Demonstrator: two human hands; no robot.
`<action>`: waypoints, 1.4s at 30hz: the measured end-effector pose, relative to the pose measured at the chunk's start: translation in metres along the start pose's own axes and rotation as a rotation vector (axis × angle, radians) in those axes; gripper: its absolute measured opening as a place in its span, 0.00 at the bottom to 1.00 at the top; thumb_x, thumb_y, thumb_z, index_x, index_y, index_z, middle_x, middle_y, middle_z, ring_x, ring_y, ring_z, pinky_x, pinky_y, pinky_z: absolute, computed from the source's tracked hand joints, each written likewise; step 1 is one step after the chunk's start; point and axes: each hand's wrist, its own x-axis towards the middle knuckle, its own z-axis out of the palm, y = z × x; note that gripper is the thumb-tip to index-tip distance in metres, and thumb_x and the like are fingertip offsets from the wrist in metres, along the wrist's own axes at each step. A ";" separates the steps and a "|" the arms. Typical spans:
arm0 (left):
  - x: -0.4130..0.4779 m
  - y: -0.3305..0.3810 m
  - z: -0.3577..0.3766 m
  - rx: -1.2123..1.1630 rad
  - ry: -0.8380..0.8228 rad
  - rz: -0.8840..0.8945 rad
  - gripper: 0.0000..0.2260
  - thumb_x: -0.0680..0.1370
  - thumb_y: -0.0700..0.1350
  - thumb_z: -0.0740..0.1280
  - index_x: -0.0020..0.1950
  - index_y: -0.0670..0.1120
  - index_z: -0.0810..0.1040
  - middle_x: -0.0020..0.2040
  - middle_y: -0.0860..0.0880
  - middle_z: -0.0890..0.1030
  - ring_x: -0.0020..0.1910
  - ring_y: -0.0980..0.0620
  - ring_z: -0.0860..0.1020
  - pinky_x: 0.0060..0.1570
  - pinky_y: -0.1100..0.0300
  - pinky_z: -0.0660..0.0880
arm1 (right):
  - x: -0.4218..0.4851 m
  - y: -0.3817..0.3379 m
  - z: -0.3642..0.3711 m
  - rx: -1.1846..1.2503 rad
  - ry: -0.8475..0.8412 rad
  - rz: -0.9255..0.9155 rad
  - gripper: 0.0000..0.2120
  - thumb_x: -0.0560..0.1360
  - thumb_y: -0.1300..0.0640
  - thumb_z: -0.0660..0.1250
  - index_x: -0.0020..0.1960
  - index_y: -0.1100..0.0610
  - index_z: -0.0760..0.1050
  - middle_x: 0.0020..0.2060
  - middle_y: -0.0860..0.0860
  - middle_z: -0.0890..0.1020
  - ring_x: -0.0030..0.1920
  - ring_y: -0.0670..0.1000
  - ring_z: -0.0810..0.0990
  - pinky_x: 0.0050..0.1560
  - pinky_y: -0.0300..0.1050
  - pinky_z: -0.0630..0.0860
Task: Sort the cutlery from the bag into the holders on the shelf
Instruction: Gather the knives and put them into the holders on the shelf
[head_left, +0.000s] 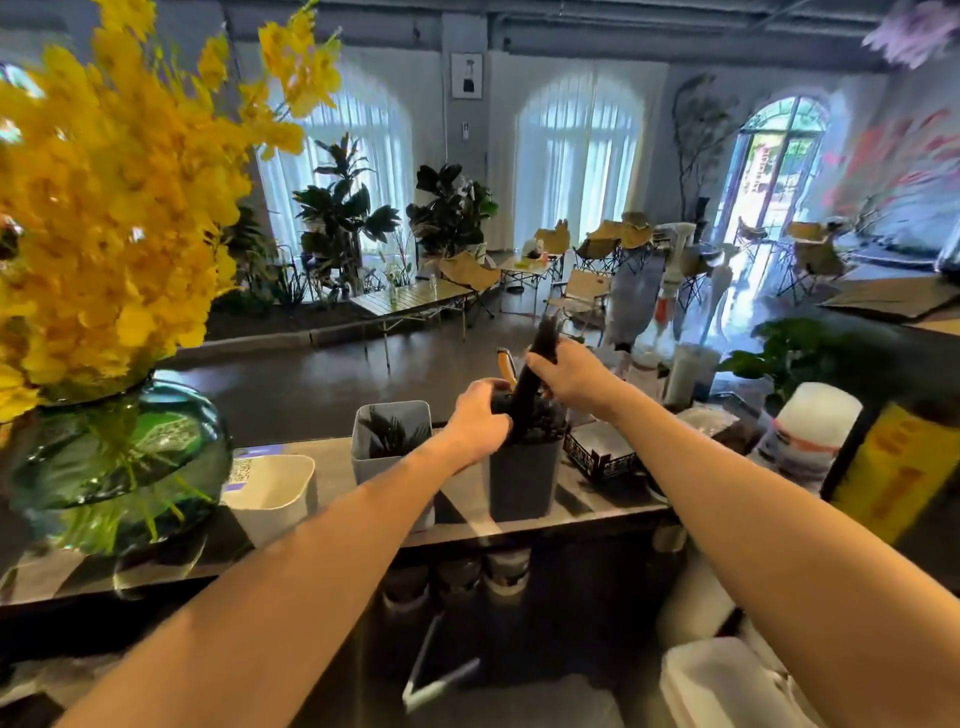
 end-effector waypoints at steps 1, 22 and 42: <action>0.003 -0.002 0.002 0.022 -0.003 0.000 0.25 0.78 0.34 0.66 0.74 0.47 0.67 0.70 0.46 0.70 0.69 0.47 0.69 0.64 0.59 0.68 | 0.005 0.006 0.006 -0.003 -0.006 0.012 0.10 0.84 0.52 0.63 0.51 0.59 0.75 0.40 0.49 0.79 0.41 0.47 0.78 0.37 0.39 0.69; 0.000 -0.019 0.007 0.000 -0.076 0.069 0.33 0.81 0.39 0.64 0.83 0.48 0.54 0.82 0.48 0.56 0.80 0.48 0.57 0.79 0.53 0.57 | -0.005 0.026 0.050 -0.484 -0.202 -0.047 0.25 0.80 0.49 0.54 0.75 0.55 0.67 0.75 0.54 0.69 0.74 0.57 0.68 0.72 0.58 0.66; -0.165 -0.107 -0.013 0.033 0.050 0.032 0.31 0.80 0.37 0.65 0.81 0.52 0.60 0.76 0.52 0.68 0.73 0.54 0.67 0.64 0.70 0.64 | -0.174 -0.024 0.117 -0.014 0.026 -0.179 0.27 0.80 0.66 0.62 0.78 0.57 0.64 0.72 0.48 0.69 0.72 0.44 0.65 0.66 0.23 0.56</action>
